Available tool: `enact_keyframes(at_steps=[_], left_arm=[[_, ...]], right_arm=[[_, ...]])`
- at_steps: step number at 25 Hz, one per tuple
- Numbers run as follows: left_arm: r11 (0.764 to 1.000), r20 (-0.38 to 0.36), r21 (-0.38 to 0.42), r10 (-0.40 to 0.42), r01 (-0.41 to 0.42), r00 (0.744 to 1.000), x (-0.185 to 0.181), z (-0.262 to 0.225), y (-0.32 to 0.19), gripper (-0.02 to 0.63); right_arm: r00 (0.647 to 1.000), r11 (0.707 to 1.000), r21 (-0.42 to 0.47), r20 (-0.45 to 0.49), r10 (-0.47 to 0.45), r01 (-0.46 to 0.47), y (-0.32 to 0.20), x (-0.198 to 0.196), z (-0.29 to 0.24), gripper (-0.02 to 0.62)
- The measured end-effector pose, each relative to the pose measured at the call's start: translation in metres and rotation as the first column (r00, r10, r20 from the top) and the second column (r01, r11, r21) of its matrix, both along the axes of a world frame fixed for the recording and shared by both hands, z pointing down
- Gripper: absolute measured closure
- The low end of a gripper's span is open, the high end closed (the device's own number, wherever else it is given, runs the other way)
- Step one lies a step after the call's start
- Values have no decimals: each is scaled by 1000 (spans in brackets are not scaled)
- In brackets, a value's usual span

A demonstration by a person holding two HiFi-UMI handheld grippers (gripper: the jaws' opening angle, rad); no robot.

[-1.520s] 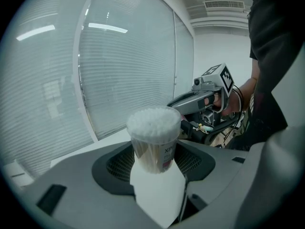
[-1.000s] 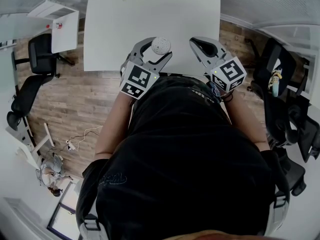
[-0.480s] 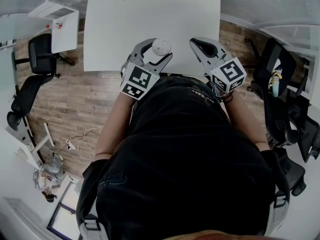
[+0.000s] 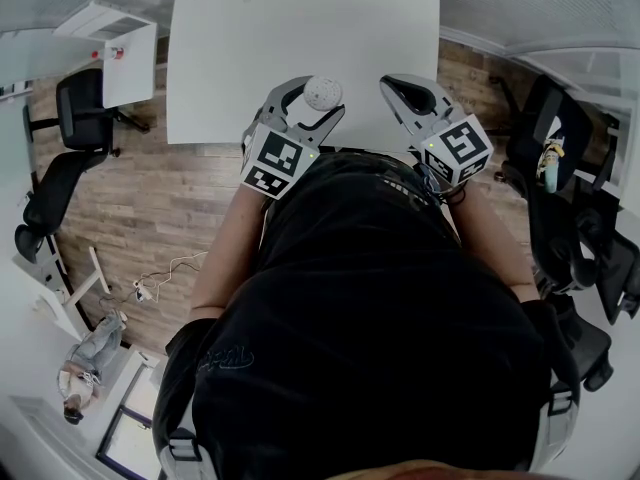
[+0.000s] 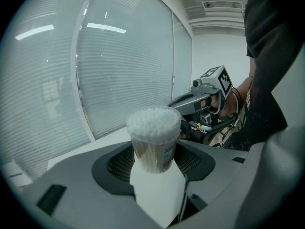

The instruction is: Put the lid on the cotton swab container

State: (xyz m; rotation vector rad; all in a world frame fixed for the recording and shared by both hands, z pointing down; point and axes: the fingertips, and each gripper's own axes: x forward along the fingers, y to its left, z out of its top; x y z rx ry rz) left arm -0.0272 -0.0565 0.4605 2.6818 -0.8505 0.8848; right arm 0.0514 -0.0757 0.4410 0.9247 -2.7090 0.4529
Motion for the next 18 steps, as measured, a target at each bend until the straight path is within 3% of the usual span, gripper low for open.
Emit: enact_keyframes(at_steps=[18], left_arm=[[1000,5,-6,-2,2,1000,-2,3,0,337]], right_arm=[[1000,1000,9,3,-10,10,0,-3,-5,568]])
